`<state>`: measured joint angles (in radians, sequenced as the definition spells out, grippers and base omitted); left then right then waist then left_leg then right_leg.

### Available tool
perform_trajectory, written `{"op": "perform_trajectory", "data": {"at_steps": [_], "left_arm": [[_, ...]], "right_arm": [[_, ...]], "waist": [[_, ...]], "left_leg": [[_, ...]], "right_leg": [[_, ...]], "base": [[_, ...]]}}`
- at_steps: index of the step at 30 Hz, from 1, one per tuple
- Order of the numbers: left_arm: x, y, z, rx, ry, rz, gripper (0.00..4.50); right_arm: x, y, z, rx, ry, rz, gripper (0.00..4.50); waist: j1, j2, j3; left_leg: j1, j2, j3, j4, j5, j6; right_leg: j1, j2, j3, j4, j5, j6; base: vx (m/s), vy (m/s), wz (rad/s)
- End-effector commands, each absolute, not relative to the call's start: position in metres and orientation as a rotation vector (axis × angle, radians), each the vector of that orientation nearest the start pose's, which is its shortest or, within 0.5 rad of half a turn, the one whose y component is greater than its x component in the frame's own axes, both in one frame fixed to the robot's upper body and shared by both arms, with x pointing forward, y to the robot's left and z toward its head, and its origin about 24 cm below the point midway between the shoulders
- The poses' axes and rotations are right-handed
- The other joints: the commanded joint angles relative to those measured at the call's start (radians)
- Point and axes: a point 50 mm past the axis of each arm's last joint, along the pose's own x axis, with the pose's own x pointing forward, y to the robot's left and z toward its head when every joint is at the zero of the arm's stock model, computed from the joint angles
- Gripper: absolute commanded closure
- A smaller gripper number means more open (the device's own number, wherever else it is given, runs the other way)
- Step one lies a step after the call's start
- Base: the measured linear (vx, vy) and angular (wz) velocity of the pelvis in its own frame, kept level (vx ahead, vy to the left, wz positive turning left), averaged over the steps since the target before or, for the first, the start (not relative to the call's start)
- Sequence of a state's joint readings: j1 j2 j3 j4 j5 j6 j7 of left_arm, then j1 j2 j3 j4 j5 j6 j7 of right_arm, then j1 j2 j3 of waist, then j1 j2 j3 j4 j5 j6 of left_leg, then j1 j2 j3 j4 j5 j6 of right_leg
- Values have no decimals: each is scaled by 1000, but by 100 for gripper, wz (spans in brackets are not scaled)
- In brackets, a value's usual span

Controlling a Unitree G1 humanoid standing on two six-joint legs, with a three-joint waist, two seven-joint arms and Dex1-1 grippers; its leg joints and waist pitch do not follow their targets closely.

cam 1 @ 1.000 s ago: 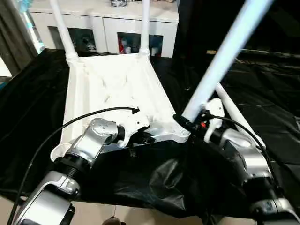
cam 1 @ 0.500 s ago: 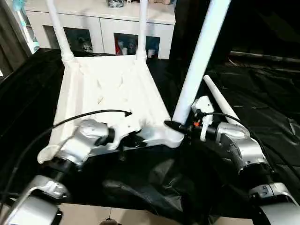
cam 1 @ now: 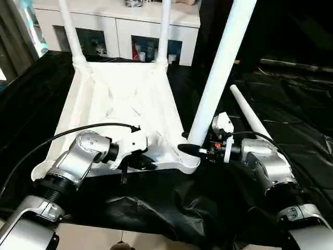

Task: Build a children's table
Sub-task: Insert table leg to table base

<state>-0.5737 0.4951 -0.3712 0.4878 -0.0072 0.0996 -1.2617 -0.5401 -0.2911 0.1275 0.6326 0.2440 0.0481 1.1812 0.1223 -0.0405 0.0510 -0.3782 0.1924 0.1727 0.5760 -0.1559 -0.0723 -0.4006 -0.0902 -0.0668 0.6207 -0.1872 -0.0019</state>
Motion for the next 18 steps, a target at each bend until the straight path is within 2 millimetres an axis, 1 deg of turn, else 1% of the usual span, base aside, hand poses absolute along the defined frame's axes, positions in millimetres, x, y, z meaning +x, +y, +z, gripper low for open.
{"op": "perform_trajectory", "data": {"at_steps": [1,2,3,4,5,6,7,8,9,11,15,16,17,18], "left_arm": [[308,130,79,545,365,-1540,450],[309,130,79,549,365,-1533,450],[310,130,79,554,367,-1529,450],[311,131,79,558,370,-1522,450],[312,131,79,561,370,-1515,450],[312,132,79,558,370,-1509,450],[312,133,79,553,370,-1505,450],[312,134,79,548,369,-1503,450],[312,134,79,548,369,-1503,450],[314,133,80,551,366,-1491,450],[320,134,82,547,359,-1441,450],[323,135,82,538,361,-1399,450],[323,135,82,538,361,-1399,450],[324,134,83,528,361,-1384,450]], "right_arm": [[295,-145,8,7,461,1215,259],[295,-145,7,5,460,1216,259],[295,-145,7,5,459,1217,259],[295,-145,7,5,458,1218,259],[295,-144,7,5,455,1217,259],[294,-143,7,6,453,1217,259],[294,-142,7,6,450,1217,259],[293,-142,7,5,446,1216,259],[293,-142,7,5,446,1216,259],[294,-142,9,5,431,1208,259],[298,-142,10,4,408,1179,259],[299,-141,10,0,391,1156,259],[299,-141,10,0,391,1156,259],[300,-141,10,-5,385,1138,259]], "waist": [[3,25,-39],[4,25,-37],[3,24,-32],[4,24,-31],[4,25,-30],[5,30,-26],[5,27,-27],[6,29,-25],[7,28,-24],[8,30,-26],[9,30,-25],[9,26,-24],[10,28,-23],[10,25,-21]], "left_leg": [[24,40,-17,-87,-462,-25],[27,41,-19,-89,-471,-25],[27,40,-19,-91,-478,-23],[30,41,-20,-93,-485,-23],[31,41,-20,-94,-487,-24],[32,41,-21,-95,-494,-24],[34,41,-20,-96,-497,-24],[34,42,-23,-97,-506,-25],[36,43,-24,-99,-514,-26],[36,44,-25,-100,-515,-27],[37,44,-25,-101,-521,-28],[39,44,-26,-101,-531,-29],[41,44,-27,-101,-540,-30],[40,43,-30,-102,-550,-31]], "right_leg": [[26,-61,44,-94,-350,-196],[26,-63,44,-97,-375,-191],[25,-63,44,-101,-403,-183],[24,-65,45,-105,-430,-175],[23,-66,45,-107,-438,-173],[22,-65,46,-110,-458,-167],[22,-65,46,-112,-465,-164],[21,-67,46,-114,-486,-160],[20,-68,46,-117,-506,-154],[21,-69,46,-118,-511,-150],[19,-69,46,-121,-521,-150],[15,-71,46,-124,-552,-142],[13,-72,46,-126,-571,-137],[15,-74,44,-129,-609,-125]], "base": [[0,0,0],[0,0,0],[0,0,0],[0,0,0],[0,0,0],[0,0,0],[0,0,0],[0,0,0],[0,0,0],[0,0,0],[0,0,0],[0,0,0],[0,0,0],[0,0,0]]}}
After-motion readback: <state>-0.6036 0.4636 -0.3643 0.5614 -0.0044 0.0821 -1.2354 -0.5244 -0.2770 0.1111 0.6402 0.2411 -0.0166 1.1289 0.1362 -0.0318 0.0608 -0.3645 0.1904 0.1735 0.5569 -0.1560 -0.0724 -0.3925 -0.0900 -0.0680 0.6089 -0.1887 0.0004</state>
